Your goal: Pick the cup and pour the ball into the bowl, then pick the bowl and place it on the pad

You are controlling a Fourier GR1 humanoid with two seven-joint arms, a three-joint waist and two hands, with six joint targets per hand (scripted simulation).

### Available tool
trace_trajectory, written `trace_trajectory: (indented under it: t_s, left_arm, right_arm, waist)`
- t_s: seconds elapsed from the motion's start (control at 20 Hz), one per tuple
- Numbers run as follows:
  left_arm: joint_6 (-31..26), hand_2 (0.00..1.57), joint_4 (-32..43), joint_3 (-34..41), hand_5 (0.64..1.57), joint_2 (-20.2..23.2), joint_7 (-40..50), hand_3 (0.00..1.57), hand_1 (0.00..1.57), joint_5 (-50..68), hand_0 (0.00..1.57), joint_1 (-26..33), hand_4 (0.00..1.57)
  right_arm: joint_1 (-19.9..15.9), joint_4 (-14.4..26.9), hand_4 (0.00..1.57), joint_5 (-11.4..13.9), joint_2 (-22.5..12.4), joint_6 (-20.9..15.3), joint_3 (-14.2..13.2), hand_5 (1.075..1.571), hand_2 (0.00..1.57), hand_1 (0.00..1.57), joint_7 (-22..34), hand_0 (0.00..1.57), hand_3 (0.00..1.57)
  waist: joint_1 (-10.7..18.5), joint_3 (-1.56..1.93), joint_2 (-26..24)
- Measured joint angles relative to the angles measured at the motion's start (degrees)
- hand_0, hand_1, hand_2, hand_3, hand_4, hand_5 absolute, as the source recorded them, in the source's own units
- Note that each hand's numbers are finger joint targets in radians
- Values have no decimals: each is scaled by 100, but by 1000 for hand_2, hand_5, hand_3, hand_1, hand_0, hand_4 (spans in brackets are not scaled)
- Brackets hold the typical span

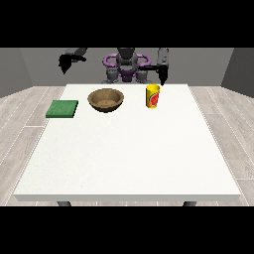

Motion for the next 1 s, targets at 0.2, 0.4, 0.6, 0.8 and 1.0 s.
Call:
trace_trajectory:
  t_s: [0.2, 0.4, 0.6, 0.8, 1.0]
  left_arm:
    - [-5, 0, 806, 305, 1452, 97, -342, 0, 0, 23, 0, -469, 0]
    - [124, 0, 1609, 504, 1490, 75, -862, 0, 0, -32, 0, -790, 0]
    - [300, 0, 2302, 702, 1462, 46, -1386, 0, 613, -55, 613, -1074, 0]
    - [557, 1571, 2981, 848, 1568, 40, -1884, 1571, 1231, -164, 1231, -1190, 1103]
    - [1117, 1571, 3451, 937, 1552, 44, -2290, 1571, 1314, -416, 1314, -1363, 1197]
  right_arm:
    - [-113, 209, 259, 87, 9, 24, -24, 1571, 0, 0, -119, 0, 0]
    - [-161, 439, 254, 113, -39, 187, -80, 1571, 0, 0, -322, 0, 0]
    - [-290, 708, 269, 38, -205, 422, -249, 1570, 0, 0, -563, 0, 0]
    - [-326, 697, 183, -142, -379, 667, -380, 1569, 0, 0, -580, 0, 0]
    - [-381, 678, 279, -418, -619, 925, -575, 1570, 0, 0, -499, 0, 0]
  waist:
    - [-43, -2, 35]
    - [-130, -1, 114]
    - [-217, -1, 309]
    - [-407, -2, 494]
    - [-597, 5, 635]
